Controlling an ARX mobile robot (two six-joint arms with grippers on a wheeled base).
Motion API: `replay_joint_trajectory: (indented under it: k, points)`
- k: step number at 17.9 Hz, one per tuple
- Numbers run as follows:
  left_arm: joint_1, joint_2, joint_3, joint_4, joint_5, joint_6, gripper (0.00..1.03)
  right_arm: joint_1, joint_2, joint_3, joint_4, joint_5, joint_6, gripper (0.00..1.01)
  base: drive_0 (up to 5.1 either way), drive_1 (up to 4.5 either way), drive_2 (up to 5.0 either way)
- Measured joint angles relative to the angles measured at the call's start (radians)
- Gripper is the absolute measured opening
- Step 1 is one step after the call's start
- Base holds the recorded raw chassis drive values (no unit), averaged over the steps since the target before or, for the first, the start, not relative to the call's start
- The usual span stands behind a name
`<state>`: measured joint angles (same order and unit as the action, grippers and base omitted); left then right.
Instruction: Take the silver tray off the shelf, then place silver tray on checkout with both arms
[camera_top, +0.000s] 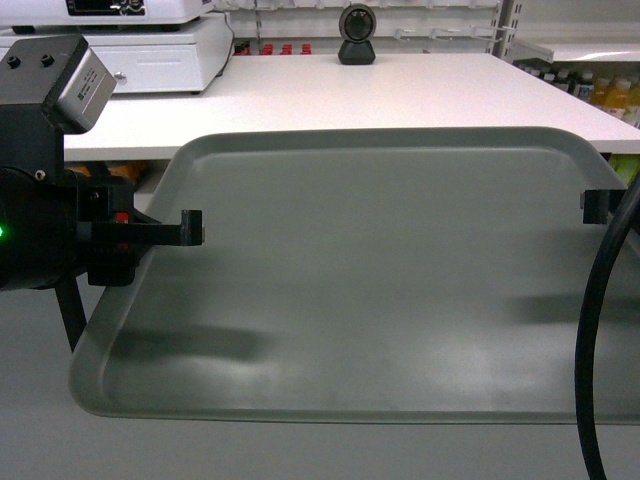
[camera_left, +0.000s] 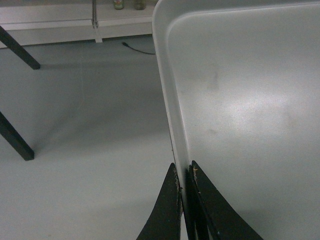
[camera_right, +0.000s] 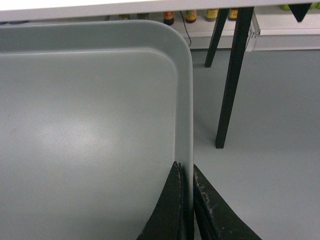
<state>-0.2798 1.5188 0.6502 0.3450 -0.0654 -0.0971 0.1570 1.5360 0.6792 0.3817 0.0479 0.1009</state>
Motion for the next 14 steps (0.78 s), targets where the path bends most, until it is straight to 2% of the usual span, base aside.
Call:
replay_joint_trajectory:
  k: [14]
  points:
    - [0.000, 0.000, 0.000, -0.001, -0.001, 0.000, 0.03, 0.000, 0.000, 0.000, 0.000, 0.002, -0.001, 0.03, 0.1, 4.29, -4.1]
